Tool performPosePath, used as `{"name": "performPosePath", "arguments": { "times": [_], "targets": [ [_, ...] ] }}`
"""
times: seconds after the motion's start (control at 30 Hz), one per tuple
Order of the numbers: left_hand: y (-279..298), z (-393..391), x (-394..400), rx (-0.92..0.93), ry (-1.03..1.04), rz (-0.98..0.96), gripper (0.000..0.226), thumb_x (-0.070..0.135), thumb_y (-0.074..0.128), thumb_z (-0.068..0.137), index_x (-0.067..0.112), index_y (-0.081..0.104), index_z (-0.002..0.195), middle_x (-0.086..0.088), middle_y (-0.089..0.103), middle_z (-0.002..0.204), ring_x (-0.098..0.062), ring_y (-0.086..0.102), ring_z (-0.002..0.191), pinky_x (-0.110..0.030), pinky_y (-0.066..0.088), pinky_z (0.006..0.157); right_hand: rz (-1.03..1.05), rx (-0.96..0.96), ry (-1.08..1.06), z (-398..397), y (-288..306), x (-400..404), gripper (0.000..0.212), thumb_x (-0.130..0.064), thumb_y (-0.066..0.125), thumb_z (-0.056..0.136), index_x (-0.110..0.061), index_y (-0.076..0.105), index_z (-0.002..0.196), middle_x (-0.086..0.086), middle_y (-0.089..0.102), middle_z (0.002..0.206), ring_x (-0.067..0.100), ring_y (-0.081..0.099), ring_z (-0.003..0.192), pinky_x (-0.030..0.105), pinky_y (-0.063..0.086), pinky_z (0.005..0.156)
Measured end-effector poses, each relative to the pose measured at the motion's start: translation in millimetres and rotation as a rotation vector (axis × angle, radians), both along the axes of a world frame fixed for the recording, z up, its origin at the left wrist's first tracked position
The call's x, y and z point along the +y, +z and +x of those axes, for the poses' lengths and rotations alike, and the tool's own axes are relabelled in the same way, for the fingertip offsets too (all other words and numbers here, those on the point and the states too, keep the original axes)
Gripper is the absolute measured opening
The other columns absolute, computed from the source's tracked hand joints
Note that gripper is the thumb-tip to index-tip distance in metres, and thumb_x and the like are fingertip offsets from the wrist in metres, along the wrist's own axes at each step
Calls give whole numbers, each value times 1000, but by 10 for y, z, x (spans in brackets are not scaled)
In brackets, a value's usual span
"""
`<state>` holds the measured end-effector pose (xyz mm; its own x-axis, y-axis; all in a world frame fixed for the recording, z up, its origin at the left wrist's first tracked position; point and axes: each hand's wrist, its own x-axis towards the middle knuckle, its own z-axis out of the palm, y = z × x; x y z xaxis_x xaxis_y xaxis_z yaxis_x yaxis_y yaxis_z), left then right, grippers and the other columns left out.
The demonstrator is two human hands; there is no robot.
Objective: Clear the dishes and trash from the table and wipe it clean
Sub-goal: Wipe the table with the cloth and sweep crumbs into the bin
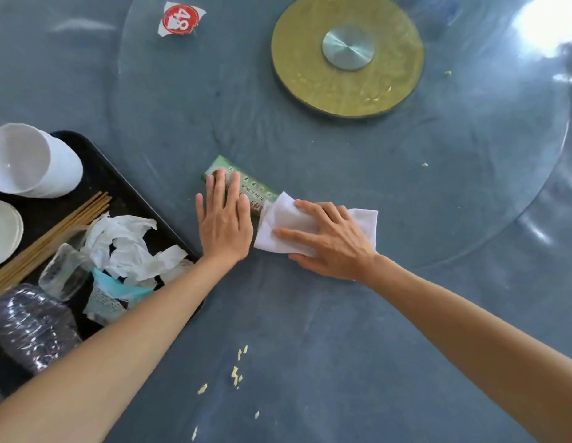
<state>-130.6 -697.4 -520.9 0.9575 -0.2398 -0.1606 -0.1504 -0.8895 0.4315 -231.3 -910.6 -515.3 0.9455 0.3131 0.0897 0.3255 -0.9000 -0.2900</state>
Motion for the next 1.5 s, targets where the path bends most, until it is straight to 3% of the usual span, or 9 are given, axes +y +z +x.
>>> {"name": "performPosePath", "arguments": {
  "times": [0.2,0.4,0.57,0.83,1.0,1.17,1.27,1.37,1.5],
  "targets": [
    [-146,8,-2,-134,0,92,59,42,15,106,26,22,162,-3,17,171,-22,9,158,-49,6,125,195,-84,-141,386,80,-353,32,-26,60,97,-28,73,126,8,64,119,29,61,96,39,55,61],
    [-187,187,135,-151,-42,110,61,47,18,104,29,20,162,0,16,171,-21,6,159,-49,6,126,99,-209,-320,1551,357,-1045,35,-28,62,95,-31,71,129,6,65,122,32,62,105,43,57,68],
    [-167,523,335,-153,-95,124,63,49,22,101,29,24,161,0,19,170,-20,8,158,-52,8,125,-117,5,-223,2332,301,-1481,61,-75,22,98,-48,53,143,0,48,153,41,47,130,55,48,99],
    [-173,817,218,-155,65,138,64,46,14,102,28,17,163,5,10,171,-22,3,159,-52,3,126,-76,-68,-662,2386,-80,-977,45,-62,39,100,-49,48,142,7,46,133,36,43,122,46,36,100],
    [-199,1078,340,-152,41,136,61,42,18,102,31,20,162,7,14,171,-20,6,159,-51,6,126,-107,-109,-192,1975,-61,-400,53,-60,46,100,-36,53,147,12,54,128,38,52,104,50,49,83],
    [-151,1320,441,-141,-24,130,62,41,19,100,30,23,161,7,15,171,-19,6,158,-50,4,126,7,-185,365,974,-209,167,43,-36,58,102,-20,57,142,11,49,108,34,57,68,43,50,53],
    [-53,1397,404,-131,-34,145,63,34,22,100,18,25,161,-3,13,171,-26,5,158,-56,7,125,22,-120,522,648,-77,224,33,-19,65,99,-16,68,132,9,51,103,27,52,65,40,47,52],
    [106,1197,138,-90,-47,52,65,30,30,97,9,27,158,-10,10,171,-30,1,158,-54,6,124,68,9,281,1089,499,-6,47,-60,30,107,-35,68,121,-6,66,92,12,59,73,30,40,63],
    [35,748,-281,10,-9,-2,64,39,25,104,20,13,163,-4,0,172,-23,-7,158,-48,-1,127,-128,-220,-113,2217,806,-820,63,-63,23,105,-25,57,143,15,59,125,38,64,91,43,51,70]
  ]
}}
